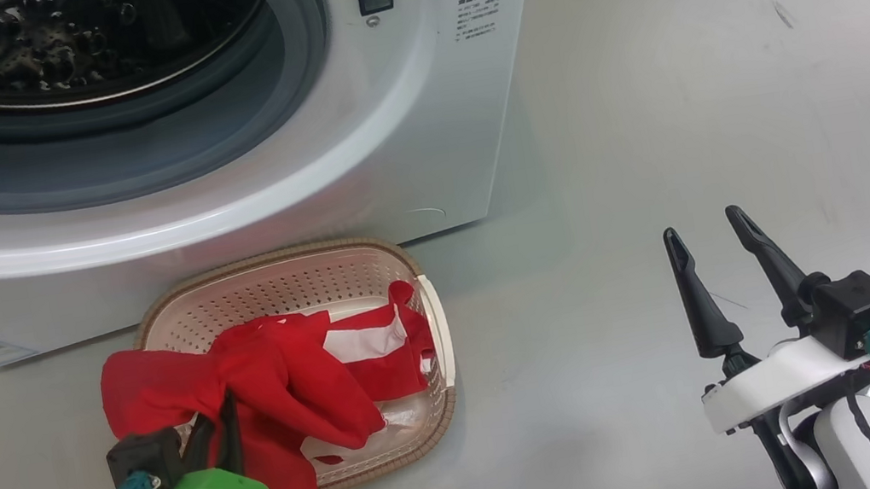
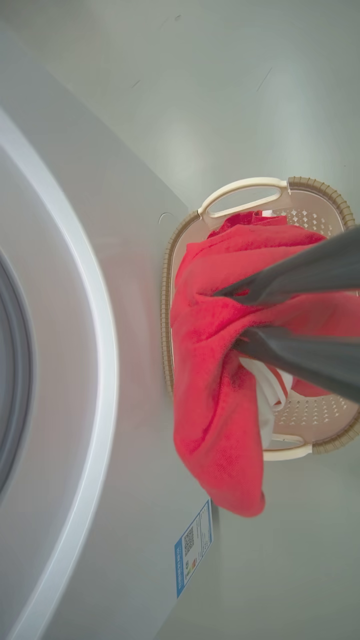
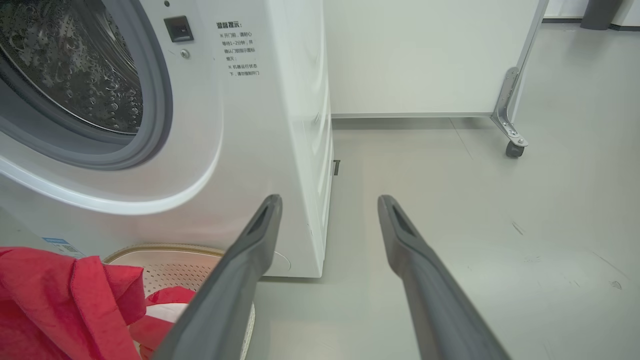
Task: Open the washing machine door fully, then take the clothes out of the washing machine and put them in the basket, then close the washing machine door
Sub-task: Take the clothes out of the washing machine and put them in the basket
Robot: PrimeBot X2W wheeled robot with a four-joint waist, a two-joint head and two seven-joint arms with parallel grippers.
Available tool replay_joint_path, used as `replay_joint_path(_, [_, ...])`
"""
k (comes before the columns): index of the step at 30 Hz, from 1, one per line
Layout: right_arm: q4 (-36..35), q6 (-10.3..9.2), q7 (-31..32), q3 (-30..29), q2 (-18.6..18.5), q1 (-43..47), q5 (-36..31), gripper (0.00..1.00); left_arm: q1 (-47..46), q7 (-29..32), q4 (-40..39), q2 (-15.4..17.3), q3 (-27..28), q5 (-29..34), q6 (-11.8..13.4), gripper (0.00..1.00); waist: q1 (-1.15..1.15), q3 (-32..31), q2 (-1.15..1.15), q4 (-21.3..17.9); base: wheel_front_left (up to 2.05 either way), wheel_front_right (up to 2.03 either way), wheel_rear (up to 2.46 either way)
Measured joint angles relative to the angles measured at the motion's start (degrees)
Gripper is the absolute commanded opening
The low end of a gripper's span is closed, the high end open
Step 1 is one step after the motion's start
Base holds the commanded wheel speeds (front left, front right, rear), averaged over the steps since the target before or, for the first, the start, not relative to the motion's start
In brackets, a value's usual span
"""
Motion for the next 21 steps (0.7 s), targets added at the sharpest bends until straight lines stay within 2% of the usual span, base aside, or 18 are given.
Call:
replay_joint_path(7, [-0.1, 0.19, 0.0, 0.2, 0.3, -0.9, 0.2, 1.00, -6.1, 1.2, 2.9, 0.1, 0.7, 0.0, 0.0, 0.00, 0.00, 2.5, 0.00, -2.6, 0.00, 0.00, 0.00])
replay_joint_path(21, [-0.1, 0.34, 0.0, 0.3, 0.5, -3.9, 1.2, 1.00, -13.2, 5.9, 15.3, 0.2, 1.4, -2.1, -0.2, 0.00, 0.00, 7.9, 0.00, -6.5, 0.00, 0.00, 0.00])
